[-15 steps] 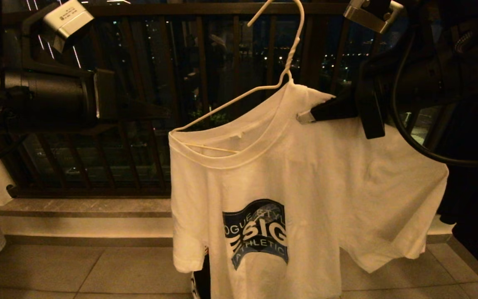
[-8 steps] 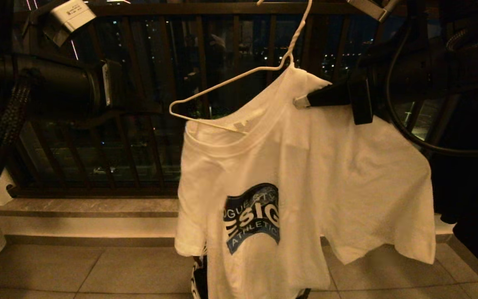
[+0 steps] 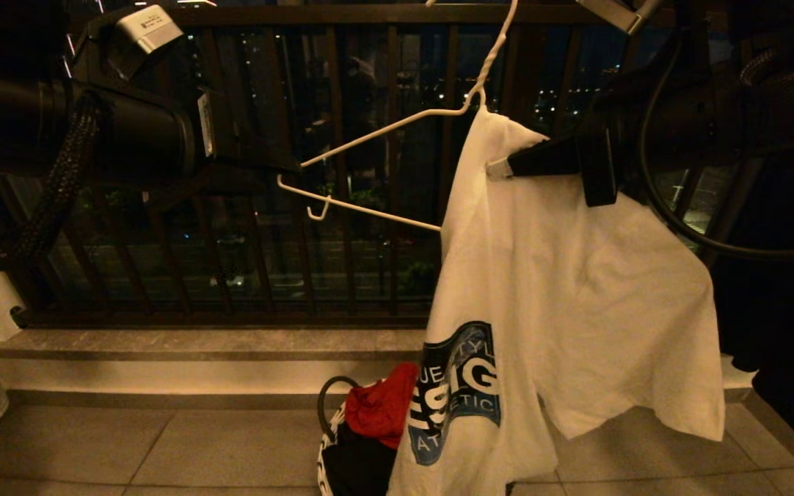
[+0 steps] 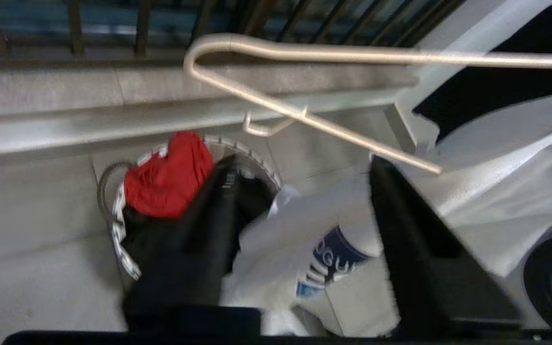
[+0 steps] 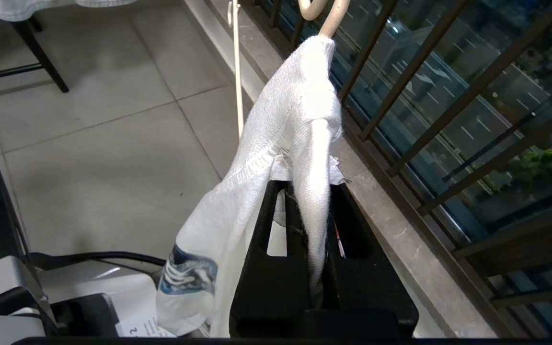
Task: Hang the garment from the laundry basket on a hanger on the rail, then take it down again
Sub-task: Hang the clothes on the clothes rack
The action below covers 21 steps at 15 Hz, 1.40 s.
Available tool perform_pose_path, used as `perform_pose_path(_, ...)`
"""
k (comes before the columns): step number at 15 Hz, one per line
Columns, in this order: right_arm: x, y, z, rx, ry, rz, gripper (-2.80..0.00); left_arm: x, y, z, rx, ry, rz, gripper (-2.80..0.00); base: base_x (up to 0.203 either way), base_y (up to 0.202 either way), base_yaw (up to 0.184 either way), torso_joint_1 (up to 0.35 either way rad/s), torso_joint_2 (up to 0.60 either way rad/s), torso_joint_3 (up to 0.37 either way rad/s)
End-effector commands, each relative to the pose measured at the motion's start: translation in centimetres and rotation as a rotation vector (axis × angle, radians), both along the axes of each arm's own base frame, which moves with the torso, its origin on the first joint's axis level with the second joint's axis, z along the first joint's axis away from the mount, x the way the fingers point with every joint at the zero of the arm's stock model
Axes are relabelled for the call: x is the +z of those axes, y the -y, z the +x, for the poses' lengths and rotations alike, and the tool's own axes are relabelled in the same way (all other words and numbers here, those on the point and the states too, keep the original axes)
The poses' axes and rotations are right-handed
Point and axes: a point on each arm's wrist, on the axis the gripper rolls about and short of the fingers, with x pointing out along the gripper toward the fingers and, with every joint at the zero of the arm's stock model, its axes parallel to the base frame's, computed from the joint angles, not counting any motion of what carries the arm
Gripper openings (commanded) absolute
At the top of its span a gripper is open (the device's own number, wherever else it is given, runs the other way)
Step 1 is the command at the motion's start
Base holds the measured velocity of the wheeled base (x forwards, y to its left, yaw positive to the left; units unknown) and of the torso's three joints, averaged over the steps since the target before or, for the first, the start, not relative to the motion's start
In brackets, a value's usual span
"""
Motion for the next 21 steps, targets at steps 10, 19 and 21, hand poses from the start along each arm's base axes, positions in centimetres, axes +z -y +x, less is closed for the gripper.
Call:
perform_pose_path(10, 0.1, 0.4, -0.1, -0.008, 0.005, -0.004, -2.8, 0.0, 0.1, -0.1, -0.068, -0.123, 0.015, -2.8, 0.0, 0.0, 0.0, 0.0, 0.0, 0.0)
perform_pose_path(19, 0.7, 0.8, -0.9, 0.023, 0.009, 0.014, -2.8, -4.8, 5.0, 0.6, -0.235, -0.339, 0.116, -2.8, 0.0, 0.0, 0.0, 0.0, 0.0, 0.0)
perform_pose_path(21, 0.8, 1.3, -1.2, 0.09, -0.006, 0.035, -2.8, -6.9, 5.4, 1.2, -0.242, -0.365, 0.12, -2.8, 0.0, 0.0, 0.0, 0.0, 0.0, 0.0)
